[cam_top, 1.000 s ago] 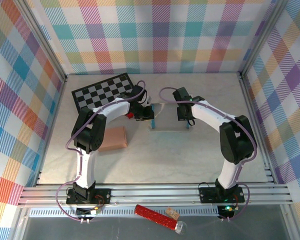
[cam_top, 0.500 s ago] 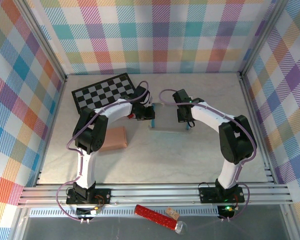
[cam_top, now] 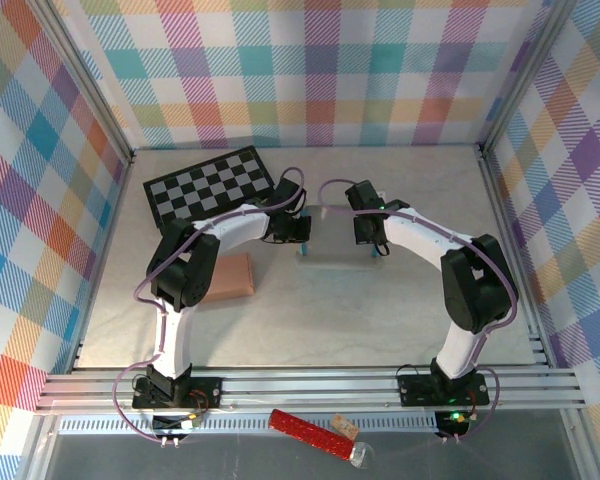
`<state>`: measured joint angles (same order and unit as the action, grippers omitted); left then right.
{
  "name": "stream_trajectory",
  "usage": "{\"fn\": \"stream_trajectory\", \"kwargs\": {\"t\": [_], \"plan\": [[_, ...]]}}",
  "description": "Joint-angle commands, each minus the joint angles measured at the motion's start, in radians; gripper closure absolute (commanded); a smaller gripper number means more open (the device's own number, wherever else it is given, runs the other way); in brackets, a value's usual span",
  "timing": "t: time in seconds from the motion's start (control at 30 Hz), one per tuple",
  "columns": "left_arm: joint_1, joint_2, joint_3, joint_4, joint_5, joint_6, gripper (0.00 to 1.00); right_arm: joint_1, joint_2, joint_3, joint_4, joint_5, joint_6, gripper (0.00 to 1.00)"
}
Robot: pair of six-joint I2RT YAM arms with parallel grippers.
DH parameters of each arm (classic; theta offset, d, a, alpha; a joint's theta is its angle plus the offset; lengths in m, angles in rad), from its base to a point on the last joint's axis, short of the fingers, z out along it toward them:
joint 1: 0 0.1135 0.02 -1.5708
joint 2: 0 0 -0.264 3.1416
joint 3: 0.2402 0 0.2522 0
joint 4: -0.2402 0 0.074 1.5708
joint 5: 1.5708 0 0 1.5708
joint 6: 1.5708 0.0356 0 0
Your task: Fold the paper box
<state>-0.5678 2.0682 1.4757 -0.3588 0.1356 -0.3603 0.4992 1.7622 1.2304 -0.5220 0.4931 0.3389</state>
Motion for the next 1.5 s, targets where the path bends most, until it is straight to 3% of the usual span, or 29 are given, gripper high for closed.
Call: {"fn": "stream_trajectory", "kwargs": {"t": [0.0, 0.33, 0.57, 0.87, 1.07, 1.2, 1.47], "plan": [[-0.028, -0.046, -0.01, -0.002, -0.065, -0.009, 1.0, 0.022, -0.046, -0.013, 0.044, 0.006, -0.004, 1.0], [-0.125, -0.102, -0.082, -0.111, -0.449, -0.216, 1.0, 0.08, -0.086, -0.053, 0.05, 0.054, 0.076, 1.0], [-0.161, -0.076, -0.071, -0.12, -0.538, -0.24, 1.0, 0.102, -0.082, -0.061, 0.046, 0.052, 0.107, 1.0], [-0.165, -0.085, -0.095, -0.026, -0.443, -0.201, 0.98, 0.103, -0.081, -0.063, 0.039, 0.054, 0.108, 1.0], [-0.16, -0.142, -0.1, 0.007, -0.393, -0.135, 0.65, 0.104, -0.083, -0.062, 0.039, 0.058, 0.106, 1.0], [-0.134, -0.162, -0.095, 0.008, -0.329, -0.121, 0.59, 0.103, -0.081, -0.064, 0.036, 0.058, 0.106, 1.0], [-0.082, -0.147, -0.048, -0.063, -0.244, -0.078, 0.56, 0.103, -0.066, -0.055, 0.021, 0.055, 0.106, 1.0]]}}
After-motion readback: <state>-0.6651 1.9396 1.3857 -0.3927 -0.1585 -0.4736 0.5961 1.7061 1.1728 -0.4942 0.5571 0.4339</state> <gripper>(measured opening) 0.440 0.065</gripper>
